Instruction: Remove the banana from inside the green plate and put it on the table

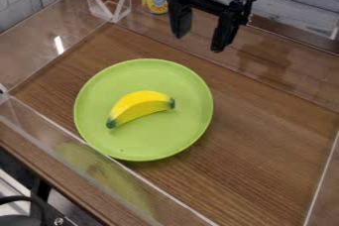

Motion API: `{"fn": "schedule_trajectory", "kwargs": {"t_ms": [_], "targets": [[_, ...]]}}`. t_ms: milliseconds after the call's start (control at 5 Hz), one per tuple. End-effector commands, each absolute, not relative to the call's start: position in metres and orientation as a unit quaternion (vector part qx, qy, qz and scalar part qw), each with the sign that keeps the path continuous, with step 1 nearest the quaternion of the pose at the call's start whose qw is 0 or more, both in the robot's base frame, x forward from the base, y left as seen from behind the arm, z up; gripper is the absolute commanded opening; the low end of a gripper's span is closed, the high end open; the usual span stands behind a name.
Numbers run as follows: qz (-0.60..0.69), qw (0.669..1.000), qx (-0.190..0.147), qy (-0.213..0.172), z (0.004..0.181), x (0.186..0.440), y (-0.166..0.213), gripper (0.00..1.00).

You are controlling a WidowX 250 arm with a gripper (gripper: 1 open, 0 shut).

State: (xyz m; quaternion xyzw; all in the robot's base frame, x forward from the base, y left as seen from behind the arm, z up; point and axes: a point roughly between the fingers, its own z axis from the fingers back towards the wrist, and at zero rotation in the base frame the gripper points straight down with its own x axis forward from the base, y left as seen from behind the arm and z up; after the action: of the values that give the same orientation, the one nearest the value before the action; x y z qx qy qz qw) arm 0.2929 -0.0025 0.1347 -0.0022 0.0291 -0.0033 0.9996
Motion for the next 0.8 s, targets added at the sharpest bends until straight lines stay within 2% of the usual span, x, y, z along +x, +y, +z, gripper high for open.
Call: {"fn": "schedule_trajectory", "kwargs": {"t_ms": [0, 200, 600], "targets": [[-0.016, 0.998, -0.007, 0.054, 0.117, 0.284, 0.001, 1.00], [-0.050, 0.997, -0.010, 0.059, 0.103, 0.266, 0.014, 1.00], [-0.093, 0.995, -0.005, 0.035, 0.101, 0.235, 0.046, 1.00]]}}
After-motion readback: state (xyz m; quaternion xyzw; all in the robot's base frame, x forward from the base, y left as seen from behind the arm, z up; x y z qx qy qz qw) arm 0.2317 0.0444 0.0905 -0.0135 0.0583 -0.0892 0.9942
